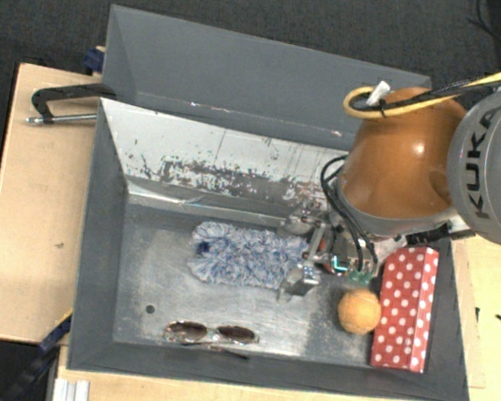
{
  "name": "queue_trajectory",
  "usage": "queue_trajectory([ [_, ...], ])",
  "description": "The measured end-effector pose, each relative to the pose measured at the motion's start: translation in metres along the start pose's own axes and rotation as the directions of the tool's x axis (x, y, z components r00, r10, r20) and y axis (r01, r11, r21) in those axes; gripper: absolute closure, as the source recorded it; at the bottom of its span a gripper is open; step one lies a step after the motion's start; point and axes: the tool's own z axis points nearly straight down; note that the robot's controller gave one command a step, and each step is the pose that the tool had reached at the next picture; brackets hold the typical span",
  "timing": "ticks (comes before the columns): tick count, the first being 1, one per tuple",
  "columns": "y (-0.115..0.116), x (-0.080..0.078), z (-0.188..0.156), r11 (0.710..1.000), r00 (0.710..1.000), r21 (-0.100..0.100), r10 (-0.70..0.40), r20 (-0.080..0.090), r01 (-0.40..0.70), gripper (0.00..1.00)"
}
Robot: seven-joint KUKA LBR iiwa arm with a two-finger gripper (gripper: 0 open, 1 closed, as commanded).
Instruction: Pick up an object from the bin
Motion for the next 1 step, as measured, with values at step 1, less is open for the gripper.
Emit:
queue_trajectory([
  [1,-0.0001,-0.0017,-0.0041,1.000,1.000,0.000,0.000,0.008,0.000,0.00],
])
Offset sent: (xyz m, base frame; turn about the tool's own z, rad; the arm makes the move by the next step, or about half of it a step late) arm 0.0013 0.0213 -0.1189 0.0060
